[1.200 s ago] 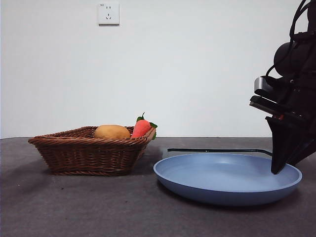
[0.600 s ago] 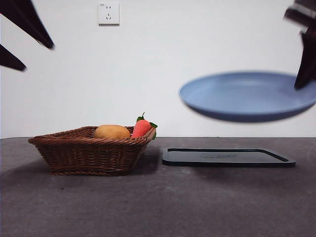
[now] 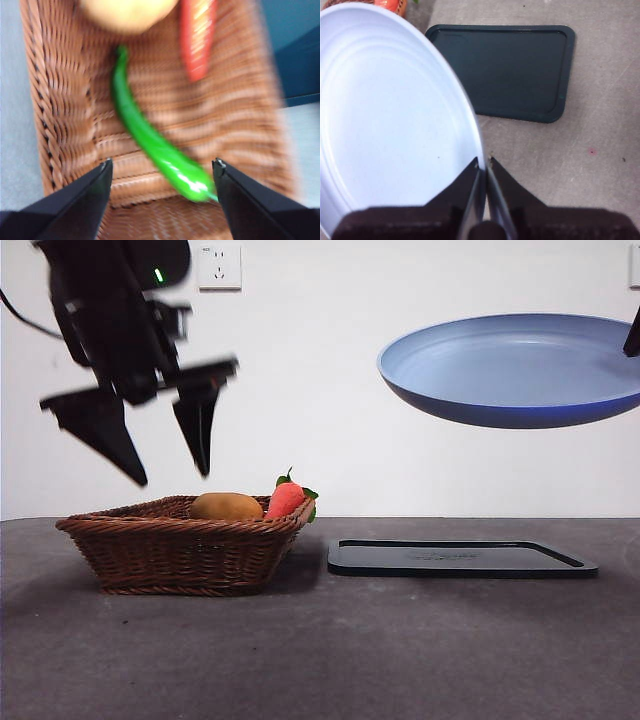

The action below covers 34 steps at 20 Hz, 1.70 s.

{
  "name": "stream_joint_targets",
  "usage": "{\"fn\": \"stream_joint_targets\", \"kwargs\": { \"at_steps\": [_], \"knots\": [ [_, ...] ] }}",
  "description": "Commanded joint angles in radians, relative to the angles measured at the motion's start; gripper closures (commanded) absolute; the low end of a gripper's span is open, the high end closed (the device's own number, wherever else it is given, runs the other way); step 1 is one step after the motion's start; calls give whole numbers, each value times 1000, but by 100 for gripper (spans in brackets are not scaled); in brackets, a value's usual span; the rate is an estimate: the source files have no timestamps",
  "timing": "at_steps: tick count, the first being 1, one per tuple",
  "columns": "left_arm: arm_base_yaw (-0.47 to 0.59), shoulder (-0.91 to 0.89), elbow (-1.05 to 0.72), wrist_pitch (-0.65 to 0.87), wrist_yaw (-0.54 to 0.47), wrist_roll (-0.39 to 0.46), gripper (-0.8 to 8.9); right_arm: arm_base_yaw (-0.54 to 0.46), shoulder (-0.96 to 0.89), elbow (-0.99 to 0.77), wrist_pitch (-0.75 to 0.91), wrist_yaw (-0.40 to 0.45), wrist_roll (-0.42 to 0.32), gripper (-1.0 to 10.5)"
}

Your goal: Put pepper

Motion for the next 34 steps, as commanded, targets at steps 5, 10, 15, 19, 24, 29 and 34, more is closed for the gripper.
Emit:
{"fn": "stream_joint_targets", "kwargs": {
  "at_steps": [5,10,15,19,24,29,34],
  "knots": [
    [-14,126,48,38,-11,-60,464,2,5,15,10,-6,9,943],
    [-14,188,48,65,-17,-77,464,2,5,15,15,-55,9,943],
    [-16,213,48,78,-35,-80,468,2,5,15,18,-55,8,943],
    [-20,213,48,83,-23,-80,653,2,5,15,20,-55,6,943],
    [-21,213,48,84,-3,-81,701,2,5,15,22,-55,6,943],
    [-21,205,50,84,0,-84,742,2,5,15,22,-55,6,943],
    [-21,163,74,84,23,-83,742,2,5,15,22,-54,6,943]
  ]
}}
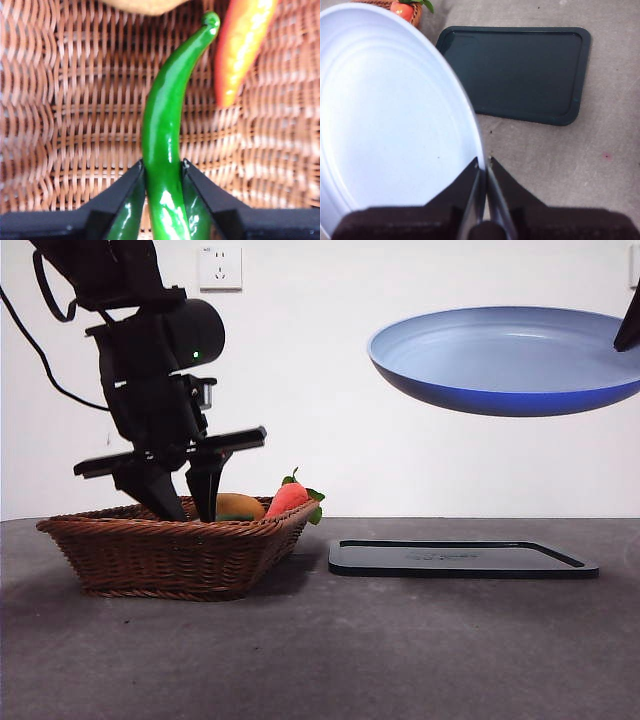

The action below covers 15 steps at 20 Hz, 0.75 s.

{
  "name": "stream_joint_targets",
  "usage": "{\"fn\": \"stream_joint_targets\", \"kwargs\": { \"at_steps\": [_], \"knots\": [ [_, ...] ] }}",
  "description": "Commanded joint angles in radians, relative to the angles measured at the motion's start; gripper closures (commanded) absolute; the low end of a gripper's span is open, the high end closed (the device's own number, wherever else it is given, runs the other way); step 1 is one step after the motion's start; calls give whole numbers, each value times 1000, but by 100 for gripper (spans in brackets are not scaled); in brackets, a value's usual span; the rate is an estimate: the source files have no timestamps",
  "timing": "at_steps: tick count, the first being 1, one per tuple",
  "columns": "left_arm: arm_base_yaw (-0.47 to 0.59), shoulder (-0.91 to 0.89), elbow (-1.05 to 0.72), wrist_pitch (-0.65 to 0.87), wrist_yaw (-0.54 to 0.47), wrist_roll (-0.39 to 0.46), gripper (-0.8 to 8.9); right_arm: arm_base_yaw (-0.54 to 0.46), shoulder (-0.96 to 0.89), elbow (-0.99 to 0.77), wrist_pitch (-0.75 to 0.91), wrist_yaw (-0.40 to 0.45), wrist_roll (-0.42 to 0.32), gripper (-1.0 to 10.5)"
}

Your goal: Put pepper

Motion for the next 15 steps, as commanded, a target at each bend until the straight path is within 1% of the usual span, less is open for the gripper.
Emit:
{"fn": "stream_joint_targets", "kwargs": {
  "at_steps": [1,4,5,7,8,9,10,12,15],
  "knots": [
    [-7,-28,35,1,10,4,742,2,5,15,16,-6,6,943],
    [-7,-87,39,2,13,4,742,2,7,15,16,-6,6,943],
    [-10,-111,40,1,29,5,742,2,13,15,16,-6,7,943],
    [-16,-162,40,4,99,6,742,2,35,15,16,-6,20,943],
    [-23,-192,40,11,156,8,742,3,58,15,15,-7,27,943],
    [-32,-216,40,14,191,8,742,4,80,15,15,-8,34,943],
    [-49,-241,40,16,222,12,742,10,109,15,16,-9,49,943],
    [-95,-279,40,23,249,12,742,36,171,15,24,-9,72,943],
    [-195,-282,40,24,245,27,740,90,265,15,57,-10,117,943]
  ]
}}
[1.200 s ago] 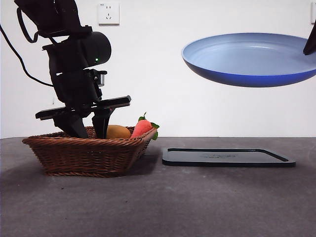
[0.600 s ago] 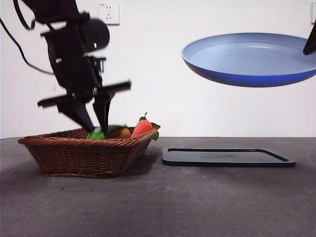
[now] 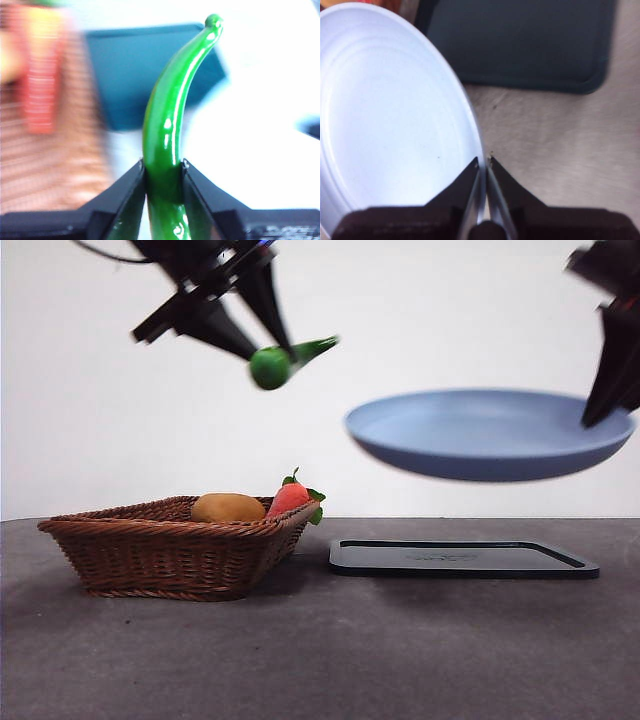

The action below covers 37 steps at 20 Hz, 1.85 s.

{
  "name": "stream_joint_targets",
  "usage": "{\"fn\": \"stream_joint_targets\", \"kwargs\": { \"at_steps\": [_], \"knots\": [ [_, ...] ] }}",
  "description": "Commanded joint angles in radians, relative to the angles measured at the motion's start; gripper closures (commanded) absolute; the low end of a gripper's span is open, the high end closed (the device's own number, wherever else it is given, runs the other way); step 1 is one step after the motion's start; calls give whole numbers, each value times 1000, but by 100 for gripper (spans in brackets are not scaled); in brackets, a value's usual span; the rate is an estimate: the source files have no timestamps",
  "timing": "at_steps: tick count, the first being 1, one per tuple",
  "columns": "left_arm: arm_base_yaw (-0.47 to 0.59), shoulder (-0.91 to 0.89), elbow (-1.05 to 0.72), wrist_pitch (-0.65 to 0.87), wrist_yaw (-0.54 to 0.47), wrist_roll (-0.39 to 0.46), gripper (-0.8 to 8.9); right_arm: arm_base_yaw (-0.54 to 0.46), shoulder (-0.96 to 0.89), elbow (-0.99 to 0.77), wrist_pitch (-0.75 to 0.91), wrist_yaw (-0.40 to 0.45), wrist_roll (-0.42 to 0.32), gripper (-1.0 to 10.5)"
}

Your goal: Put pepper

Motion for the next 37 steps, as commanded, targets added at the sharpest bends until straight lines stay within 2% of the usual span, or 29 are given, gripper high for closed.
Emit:
{"fn": "stream_joint_targets", "kwargs": {
  "at_steps": [1,3,5,7,9,13,16,24,28,32,37],
  "knots": [
    [-71,33,16,-1,-5,49,740,45,57,15,31,-8,55,943],
    [-137,53,16,-3,-27,81,740,86,91,15,48,-8,83,943],
    [-182,79,16,-17,-108,122,741,117,97,15,54,-8,93,943],
    [-210,120,16,-34,-172,146,740,143,97,15,68,-8,109,943],
    [-217,153,16,-49,-190,154,740,145,97,15,66,-8,111,943],
    [-222,188,16,-46,-192,163,733,145,97,15,64,-22,116,943],
    [-223,188,16,-34,-196,163,637,145,97,15,63,-35,116,943],
    [-223,175,18,-46,-180,162,629,145,97,15,51,-34,111,943],
    [-223,113,19,-58,-180,163,565,144,97,15,41,-34,108,943],
    [-223,27,19,-92,-177,168,564,133,97,15,46,-26,108,943],
    [-223,-146,19,-103,-182,197,566,23,135,18,107,-26,125,944]
  ]
}}
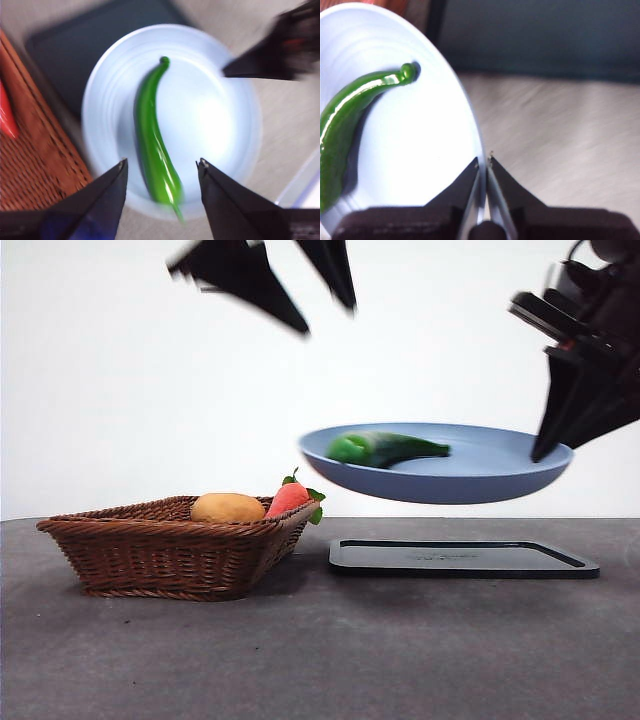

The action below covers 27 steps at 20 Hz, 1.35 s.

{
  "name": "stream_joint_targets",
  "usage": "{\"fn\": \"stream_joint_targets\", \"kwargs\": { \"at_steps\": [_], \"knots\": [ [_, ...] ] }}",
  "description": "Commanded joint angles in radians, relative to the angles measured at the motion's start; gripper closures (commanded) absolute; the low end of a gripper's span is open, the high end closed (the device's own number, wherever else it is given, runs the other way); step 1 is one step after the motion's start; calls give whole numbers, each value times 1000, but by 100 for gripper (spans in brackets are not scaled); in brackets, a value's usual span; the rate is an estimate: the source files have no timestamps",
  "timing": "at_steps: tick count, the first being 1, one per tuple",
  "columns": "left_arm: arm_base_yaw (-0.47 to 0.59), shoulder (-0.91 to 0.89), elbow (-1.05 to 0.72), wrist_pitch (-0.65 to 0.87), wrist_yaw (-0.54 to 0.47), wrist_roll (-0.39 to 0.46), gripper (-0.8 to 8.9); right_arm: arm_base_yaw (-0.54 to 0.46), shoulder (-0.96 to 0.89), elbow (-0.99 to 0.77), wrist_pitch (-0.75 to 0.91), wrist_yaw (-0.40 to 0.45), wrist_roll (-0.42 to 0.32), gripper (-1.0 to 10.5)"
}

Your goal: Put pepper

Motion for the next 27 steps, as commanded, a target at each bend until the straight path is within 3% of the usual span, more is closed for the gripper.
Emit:
{"fn": "stream_joint_targets", "kwargs": {
  "at_steps": [1,7,15,24,27],
  "knots": [
    [-11,-68,19,5,-4,26,566,-52,63,27,34,-2,16,944],
    [-11,-238,19,-13,-8,47,566,-131,324,217,36,0,19,944],
    [-11,-288,19,-21,-8,47,566,-142,616,483,39,21,34,944],
    [-11,-288,19,-20,-10,47,566,-142,679,500,55,16,48,943],
    [-11,-288,19,-21,-10,47,566,-142,679,500,35,16,48,859]
  ]
}}
